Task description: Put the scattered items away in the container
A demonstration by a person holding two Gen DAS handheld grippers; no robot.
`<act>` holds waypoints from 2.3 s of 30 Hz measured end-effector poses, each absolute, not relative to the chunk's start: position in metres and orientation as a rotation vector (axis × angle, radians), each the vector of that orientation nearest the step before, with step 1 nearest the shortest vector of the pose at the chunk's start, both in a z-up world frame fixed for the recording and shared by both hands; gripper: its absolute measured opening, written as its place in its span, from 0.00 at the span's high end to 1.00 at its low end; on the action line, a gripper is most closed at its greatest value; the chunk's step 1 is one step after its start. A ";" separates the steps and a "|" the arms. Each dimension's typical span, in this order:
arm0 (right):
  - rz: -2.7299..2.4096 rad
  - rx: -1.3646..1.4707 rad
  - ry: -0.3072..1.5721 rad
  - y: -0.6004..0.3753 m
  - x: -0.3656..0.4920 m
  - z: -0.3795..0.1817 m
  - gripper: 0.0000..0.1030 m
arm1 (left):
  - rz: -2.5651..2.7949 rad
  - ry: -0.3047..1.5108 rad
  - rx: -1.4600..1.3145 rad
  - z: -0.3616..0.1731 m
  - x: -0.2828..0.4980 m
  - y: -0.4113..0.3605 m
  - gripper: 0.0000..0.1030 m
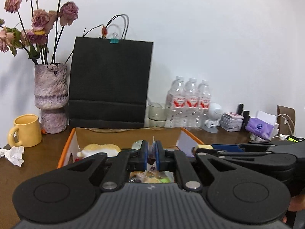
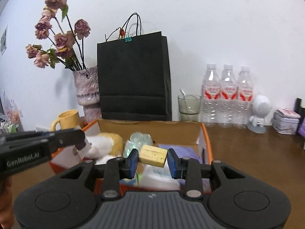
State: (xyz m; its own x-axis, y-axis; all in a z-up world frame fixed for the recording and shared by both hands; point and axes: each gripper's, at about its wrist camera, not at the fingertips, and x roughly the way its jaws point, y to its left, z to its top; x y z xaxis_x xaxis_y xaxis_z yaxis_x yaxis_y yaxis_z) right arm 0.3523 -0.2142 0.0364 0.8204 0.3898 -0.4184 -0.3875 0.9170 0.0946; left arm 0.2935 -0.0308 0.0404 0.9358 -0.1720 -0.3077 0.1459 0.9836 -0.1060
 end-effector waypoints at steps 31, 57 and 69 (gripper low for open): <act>0.337 -0.019 0.593 -0.196 0.412 0.020 0.00 | -0.031 0.372 -0.021 0.027 0.342 -0.006 0.00; 0.311 -0.020 0.521 -0.226 0.285 0.066 0.00 | -0.026 0.401 -0.106 0.057 0.232 -0.011 0.00; 0.309 -0.020 0.512 -0.235 0.217 0.072 0.00 | -0.030 0.416 -0.112 0.065 0.169 -0.019 0.00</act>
State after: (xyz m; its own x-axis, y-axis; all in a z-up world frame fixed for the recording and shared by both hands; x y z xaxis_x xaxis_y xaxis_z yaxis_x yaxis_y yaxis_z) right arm 0.2174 -0.2350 0.0716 0.8265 0.2863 -0.4848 -0.2964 0.9533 0.0576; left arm 0.1689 -0.0190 0.0648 0.9144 -0.0517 -0.4014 0.0059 0.9934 -0.1143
